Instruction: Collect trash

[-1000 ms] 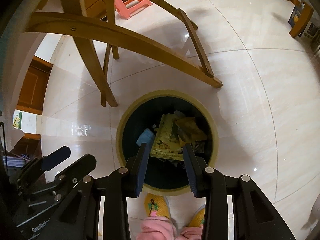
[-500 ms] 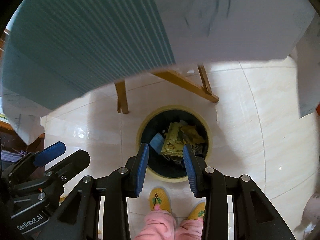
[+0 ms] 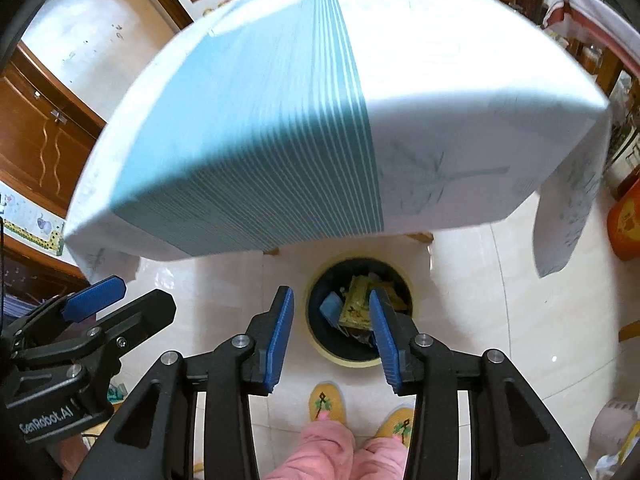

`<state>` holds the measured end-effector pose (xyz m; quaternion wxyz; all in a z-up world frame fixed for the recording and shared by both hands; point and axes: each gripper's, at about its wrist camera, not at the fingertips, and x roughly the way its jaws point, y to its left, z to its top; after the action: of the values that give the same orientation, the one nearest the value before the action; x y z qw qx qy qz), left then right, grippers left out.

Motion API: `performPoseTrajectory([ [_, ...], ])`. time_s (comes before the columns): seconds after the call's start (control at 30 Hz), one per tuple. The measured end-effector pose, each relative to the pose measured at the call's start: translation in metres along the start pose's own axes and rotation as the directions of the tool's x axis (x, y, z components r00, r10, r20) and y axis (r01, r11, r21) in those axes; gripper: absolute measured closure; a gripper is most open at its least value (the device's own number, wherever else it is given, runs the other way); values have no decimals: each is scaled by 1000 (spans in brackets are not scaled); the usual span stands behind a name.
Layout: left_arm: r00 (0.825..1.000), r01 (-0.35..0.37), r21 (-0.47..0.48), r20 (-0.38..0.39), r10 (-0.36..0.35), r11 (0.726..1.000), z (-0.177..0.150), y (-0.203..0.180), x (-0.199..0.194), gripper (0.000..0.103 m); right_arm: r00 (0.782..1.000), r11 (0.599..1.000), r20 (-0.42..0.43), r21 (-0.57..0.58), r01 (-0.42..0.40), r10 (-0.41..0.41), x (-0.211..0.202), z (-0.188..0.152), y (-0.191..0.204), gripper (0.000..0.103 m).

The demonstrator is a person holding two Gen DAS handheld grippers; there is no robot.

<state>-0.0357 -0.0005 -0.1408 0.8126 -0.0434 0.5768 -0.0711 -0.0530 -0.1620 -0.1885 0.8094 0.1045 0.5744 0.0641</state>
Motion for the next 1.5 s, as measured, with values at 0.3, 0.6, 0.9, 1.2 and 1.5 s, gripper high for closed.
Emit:
performPoseTrajectory([
  [0.3,999,-8,-2,34,8,1000,33,8,-76,29,999,1000,37,-4,3,-3,-81,28,28,60],
  [0.6,993,-48,33,106,44,998,68,12,-141,29,994,999,106,-30,16,-13,-144,52,51,60],
  [0.9,970,-61,41,237,49,997,89,9,-190,29,976,998,216,-63,23,-9,-203,75,81,60],
  [1.2,931,-82,5,356,75,997,96,9,-230,29,935,997,354,-70,33,-6,-249,89,113,60],
  [1.5,922,-112,-5,373,106,994,95,5,-239,29,926,997,378,-71,42,-12,-255,95,121,60],
])
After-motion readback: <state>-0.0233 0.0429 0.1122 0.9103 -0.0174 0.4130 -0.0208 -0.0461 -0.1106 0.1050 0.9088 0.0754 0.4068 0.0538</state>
